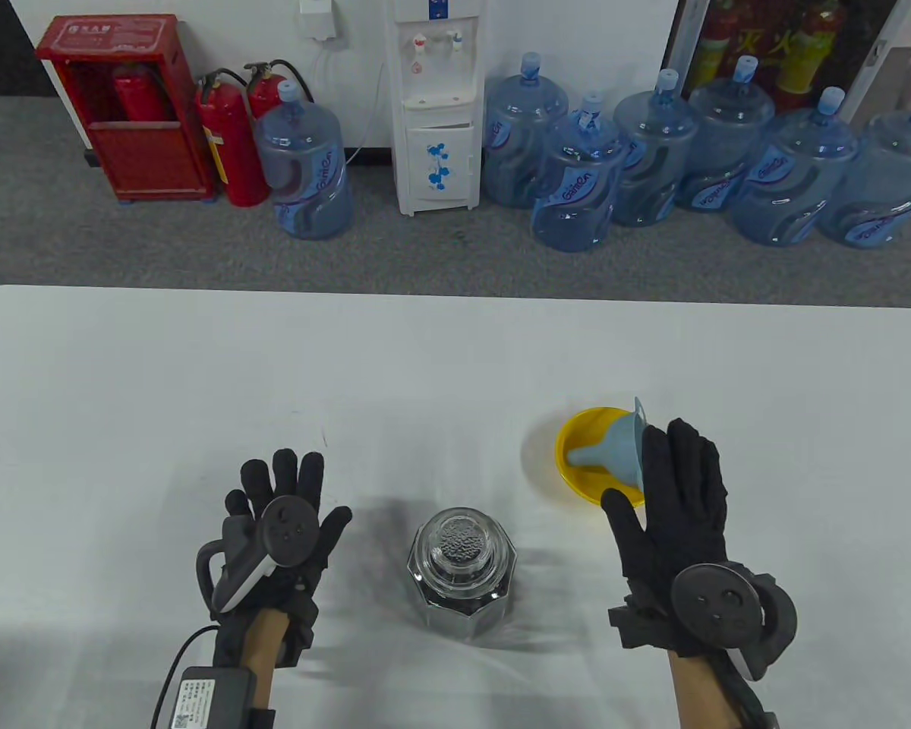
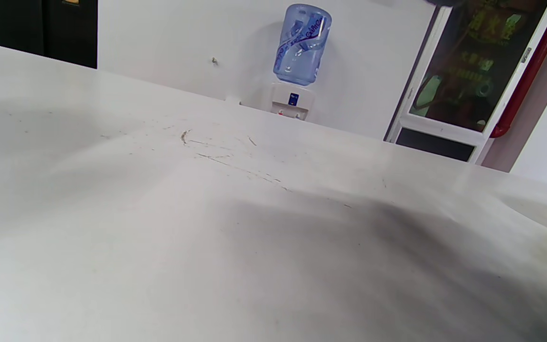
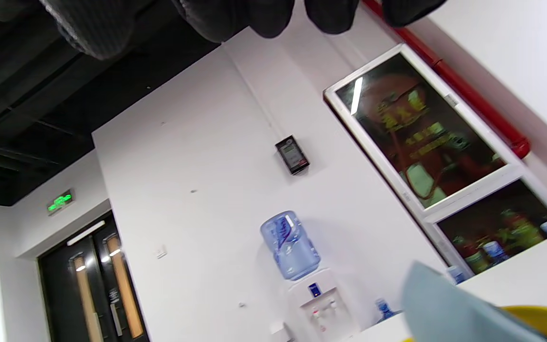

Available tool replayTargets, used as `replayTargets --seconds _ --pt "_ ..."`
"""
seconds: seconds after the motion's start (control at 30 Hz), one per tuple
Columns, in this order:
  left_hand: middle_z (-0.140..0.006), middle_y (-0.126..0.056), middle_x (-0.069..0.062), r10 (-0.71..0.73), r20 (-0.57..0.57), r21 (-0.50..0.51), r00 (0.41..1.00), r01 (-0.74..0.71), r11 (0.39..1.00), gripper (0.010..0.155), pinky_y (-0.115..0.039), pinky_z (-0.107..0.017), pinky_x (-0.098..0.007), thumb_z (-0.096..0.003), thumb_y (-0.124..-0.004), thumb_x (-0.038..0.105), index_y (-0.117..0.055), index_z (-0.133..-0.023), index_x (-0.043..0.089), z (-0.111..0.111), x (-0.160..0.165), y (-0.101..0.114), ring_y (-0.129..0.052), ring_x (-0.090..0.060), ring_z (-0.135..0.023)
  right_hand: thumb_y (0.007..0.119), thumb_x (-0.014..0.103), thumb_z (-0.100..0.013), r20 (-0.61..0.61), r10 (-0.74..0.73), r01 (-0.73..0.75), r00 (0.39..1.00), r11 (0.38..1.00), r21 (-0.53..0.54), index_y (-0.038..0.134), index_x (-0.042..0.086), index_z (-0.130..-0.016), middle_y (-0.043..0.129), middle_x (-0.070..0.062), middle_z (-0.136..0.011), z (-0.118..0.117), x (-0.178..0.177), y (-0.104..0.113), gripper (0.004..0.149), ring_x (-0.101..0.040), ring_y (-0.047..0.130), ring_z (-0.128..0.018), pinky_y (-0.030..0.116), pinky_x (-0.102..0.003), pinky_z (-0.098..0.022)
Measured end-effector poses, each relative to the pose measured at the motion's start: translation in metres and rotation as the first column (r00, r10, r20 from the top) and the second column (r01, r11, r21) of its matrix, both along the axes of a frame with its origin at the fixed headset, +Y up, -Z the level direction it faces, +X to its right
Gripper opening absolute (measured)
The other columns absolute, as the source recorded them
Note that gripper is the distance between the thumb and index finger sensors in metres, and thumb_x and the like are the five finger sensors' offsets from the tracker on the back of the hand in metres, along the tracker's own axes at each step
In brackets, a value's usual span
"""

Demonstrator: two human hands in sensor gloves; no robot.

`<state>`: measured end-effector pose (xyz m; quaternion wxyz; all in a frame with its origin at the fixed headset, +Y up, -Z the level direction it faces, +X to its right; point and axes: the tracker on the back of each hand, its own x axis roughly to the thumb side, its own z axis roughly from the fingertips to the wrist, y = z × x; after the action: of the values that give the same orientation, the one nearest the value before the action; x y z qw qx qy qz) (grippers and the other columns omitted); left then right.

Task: Transfer coffee beans through funnel into glass jar

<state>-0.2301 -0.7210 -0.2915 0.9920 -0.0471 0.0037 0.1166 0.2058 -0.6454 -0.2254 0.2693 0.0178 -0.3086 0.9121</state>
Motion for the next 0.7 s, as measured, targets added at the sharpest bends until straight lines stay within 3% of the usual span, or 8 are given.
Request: replayTargets --seconds 0.3,0.57,0.7 --pt "-0.123 -0.009 -0.005 -0.013 0.005 0.008 1.000 0.013 1.000 0.073 -0.016 -0.075 -0.060 -0.0572 -0.051 0.062 -0.019 -0.117 0.035 -0.001 0.001 0.000 -0.001 -0.040 -0.108 0.055 0.064 -0.064 0.189 0.042 -0.030 0.981 0.997 -0.069 0.038 0.029 -0.124 0.026 -0.011 -0.129 -0.005 0.028 -0.033 0.072 -0.045 0.030 -0.116 0.037 -0.070 -0.077" --pt "-0.123 -0.009 -0.005 -0.033 0.003 0.017 0.999 0.033 0.999 0.073 -0.016 -0.075 -0.060 -0.0572 -0.051 0.062 -0.019 -0.117 0.035 -0.001 0.003 0.000 0.000 -0.040 -0.108 0.052 0.067 -0.063 0.228 0.211 -0.159 0.951 0.961 -0.225 0.034 0.030 -0.124 0.023 -0.012 -0.129 -0.015 0.040 -0.060 0.074 -0.045 0.026 -0.115 0.034 -0.071 -0.076" --pt "-0.123 -0.009 -0.005 -0.041 0.001 0.036 0.999 0.041 0.999 0.072 -0.016 -0.075 -0.060 -0.0571 -0.051 0.062 -0.019 -0.116 0.035 0.000 0.004 0.003 -0.001 -0.040 -0.108 0.051 0.068 -0.062 0.212 0.237 -0.181 0.948 0.950 -0.253 0.034 0.030 -0.124 0.022 -0.012 -0.129 -0.018 0.038 -0.064 0.075 -0.046 0.025 -0.116 0.034 -0.071 -0.076"
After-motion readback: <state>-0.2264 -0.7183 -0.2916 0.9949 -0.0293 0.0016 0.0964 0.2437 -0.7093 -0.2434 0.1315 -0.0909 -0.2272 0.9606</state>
